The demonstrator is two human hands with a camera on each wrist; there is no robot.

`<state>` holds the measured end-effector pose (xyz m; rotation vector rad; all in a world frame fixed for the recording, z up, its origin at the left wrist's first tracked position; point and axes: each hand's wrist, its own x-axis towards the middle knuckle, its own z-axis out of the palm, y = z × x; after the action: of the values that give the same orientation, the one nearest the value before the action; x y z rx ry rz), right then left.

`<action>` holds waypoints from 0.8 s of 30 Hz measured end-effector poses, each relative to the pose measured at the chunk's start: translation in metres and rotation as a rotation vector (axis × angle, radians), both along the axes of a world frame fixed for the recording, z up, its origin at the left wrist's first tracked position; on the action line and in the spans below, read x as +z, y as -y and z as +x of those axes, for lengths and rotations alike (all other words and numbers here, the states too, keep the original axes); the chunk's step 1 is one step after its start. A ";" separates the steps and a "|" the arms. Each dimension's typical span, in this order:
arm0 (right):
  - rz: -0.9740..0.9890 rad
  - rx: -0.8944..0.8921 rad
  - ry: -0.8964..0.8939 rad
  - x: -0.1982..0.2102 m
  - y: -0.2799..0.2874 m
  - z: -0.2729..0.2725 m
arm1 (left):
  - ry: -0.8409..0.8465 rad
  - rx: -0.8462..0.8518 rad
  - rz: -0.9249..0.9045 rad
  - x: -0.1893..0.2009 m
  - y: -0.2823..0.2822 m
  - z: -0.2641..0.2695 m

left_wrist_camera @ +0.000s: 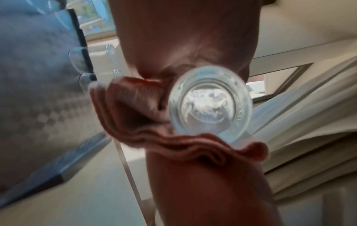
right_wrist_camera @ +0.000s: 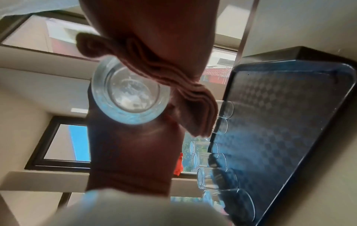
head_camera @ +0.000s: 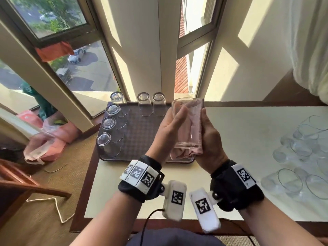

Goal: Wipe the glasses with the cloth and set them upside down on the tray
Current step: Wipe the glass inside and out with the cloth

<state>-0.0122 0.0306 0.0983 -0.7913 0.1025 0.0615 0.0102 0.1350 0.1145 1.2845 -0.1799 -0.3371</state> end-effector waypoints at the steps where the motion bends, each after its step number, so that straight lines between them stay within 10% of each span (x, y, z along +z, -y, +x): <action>1: -0.031 -0.036 -0.011 -0.001 -0.001 0.001 | 0.006 -0.007 0.039 -0.001 -0.003 0.004; 6: -0.656 -0.314 0.115 -0.011 -0.010 0.013 | 0.054 0.256 0.215 0.000 0.006 -0.003; 13: 0.037 0.031 -0.030 -0.008 0.000 0.007 | 0.021 -0.021 0.077 -0.004 -0.008 0.002; 20: -0.718 -0.248 0.157 -0.012 -0.007 0.013 | 0.125 0.239 0.408 0.007 0.005 -0.007; 24: -0.318 -0.045 0.064 0.009 -0.001 0.008 | 0.095 0.206 0.197 0.006 0.003 -0.002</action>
<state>-0.0041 0.0320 0.1076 -1.1071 0.0705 -0.0238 0.0081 0.1321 0.1210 1.5014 -0.0947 -0.1187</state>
